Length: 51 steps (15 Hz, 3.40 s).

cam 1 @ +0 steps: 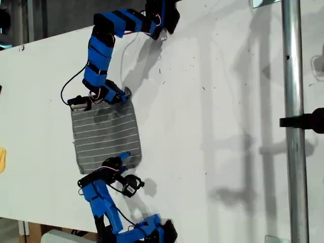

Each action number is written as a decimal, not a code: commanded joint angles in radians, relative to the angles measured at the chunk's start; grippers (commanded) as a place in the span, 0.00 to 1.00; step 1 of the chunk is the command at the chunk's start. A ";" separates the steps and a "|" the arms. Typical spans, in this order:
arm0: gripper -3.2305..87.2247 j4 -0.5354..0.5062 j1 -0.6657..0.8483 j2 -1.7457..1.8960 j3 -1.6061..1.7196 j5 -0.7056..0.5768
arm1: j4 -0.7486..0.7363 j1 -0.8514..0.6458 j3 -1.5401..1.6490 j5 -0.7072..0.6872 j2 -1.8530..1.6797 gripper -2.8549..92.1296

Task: Grasp corners of a towel and fold twice.

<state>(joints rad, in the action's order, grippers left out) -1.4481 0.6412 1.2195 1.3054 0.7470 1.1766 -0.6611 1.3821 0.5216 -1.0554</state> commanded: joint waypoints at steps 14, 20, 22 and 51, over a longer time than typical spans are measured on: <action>0.33 -0.176 -0.077 -0.334 -0.351 0.118 | -0.012 -0.021 0.124 0.009 -0.213 0.03; 0.01 -0.206 -0.072 -0.397 -0.341 0.175 | -0.014 -0.009 0.120 0.020 -0.207 0.03; 0.00 -0.221 -0.075 -0.350 -0.330 0.181 | -0.008 -0.006 0.123 0.020 -0.218 0.03; 0.00 -0.028 0.149 0.341 0.272 0.038 | 0.009 -0.035 0.081 -0.035 -0.383 0.03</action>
<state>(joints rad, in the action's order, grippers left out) -1.4895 0.8084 1.5524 1.5478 0.7547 1.1597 -0.6949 1.4603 0.4771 -1.4389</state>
